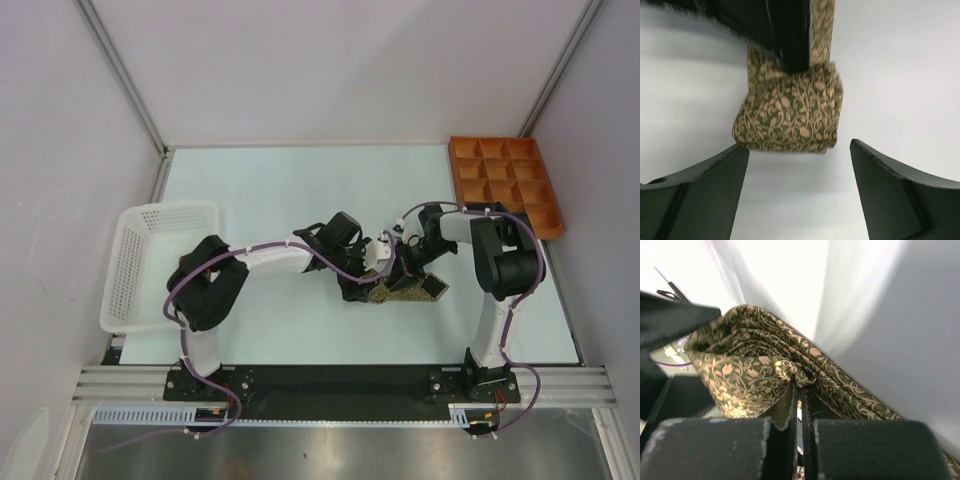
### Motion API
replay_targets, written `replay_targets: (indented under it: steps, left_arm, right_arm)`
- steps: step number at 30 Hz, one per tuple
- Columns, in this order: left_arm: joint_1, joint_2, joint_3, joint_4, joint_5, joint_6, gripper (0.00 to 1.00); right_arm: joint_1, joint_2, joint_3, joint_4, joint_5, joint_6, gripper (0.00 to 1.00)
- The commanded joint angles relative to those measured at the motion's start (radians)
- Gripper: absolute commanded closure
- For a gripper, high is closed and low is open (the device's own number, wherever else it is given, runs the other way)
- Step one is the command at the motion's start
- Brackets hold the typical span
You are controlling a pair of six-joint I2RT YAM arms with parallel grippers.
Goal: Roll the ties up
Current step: Roll the tie at the center of the board.
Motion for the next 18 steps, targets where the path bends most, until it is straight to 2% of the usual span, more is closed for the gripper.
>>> replay_targets:
  steps: [1,3,8,13,18]
  left_arm:
    - [-0.003,0.029,0.0,0.153,0.135,-0.137,0.12]
    - [-0.003,0.048,-0.001,0.187,0.149,-0.192,0.13]
    - [-0.003,0.082,-0.044,0.249,0.173,-0.261,0.24]
    - [-0.005,0.067,-0.09,0.331,0.17,-0.258,0.39]
    - [-0.021,0.066,-0.095,0.364,0.135,-0.254,0.44]
  right_arm:
    - [0.063,0.032,-0.031,0.13,0.199,0.001,1.0]
    - [0.077,0.046,-0.038,0.142,0.203,0.01,1.0]
    - [0.094,0.088,-0.057,0.173,0.189,0.031,1.0]
    - [0.115,0.106,-0.06,0.212,0.163,0.05,1.0]
    - [0.144,0.123,-0.046,0.248,0.135,0.077,1.0]
